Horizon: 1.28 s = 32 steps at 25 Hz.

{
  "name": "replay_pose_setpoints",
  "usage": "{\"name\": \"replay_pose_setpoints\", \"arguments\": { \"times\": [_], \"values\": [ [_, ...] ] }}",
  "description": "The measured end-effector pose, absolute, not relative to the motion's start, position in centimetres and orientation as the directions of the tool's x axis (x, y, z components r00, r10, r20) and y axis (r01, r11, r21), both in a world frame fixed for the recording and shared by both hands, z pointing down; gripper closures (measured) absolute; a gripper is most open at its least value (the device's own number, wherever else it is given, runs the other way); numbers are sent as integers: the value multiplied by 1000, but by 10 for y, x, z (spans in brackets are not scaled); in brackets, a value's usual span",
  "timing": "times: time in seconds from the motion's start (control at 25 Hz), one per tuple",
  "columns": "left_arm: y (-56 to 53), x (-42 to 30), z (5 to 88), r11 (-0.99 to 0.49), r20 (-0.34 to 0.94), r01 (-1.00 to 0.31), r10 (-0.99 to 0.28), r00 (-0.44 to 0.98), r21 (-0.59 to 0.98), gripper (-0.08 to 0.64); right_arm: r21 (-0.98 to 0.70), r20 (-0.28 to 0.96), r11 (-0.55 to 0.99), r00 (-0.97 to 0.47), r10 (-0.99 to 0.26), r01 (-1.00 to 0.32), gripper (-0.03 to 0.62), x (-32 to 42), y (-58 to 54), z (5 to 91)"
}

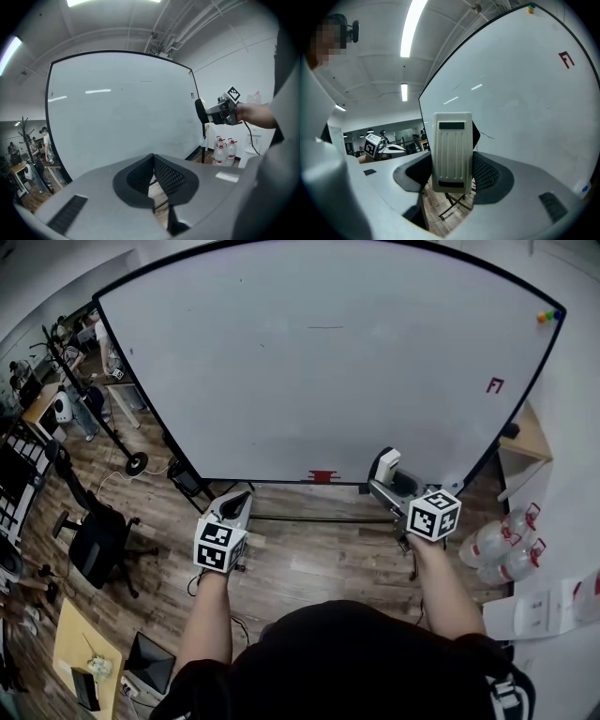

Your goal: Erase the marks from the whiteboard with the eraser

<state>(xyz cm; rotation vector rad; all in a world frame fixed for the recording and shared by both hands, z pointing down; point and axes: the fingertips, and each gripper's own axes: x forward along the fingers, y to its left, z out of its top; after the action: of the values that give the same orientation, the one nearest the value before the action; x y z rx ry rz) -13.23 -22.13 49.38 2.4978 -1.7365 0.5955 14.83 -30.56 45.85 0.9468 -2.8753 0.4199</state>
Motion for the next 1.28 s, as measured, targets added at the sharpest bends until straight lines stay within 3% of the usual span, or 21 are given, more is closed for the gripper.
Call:
{"name": "replay_pose_setpoints", "arguments": {
  "times": [1.28],
  "values": [
    [-255,-142,495,-394,318,-902,-890,327,-175,549,-204,158,725,-753,-639,-658,344,146,-334,450]
  ]
}}
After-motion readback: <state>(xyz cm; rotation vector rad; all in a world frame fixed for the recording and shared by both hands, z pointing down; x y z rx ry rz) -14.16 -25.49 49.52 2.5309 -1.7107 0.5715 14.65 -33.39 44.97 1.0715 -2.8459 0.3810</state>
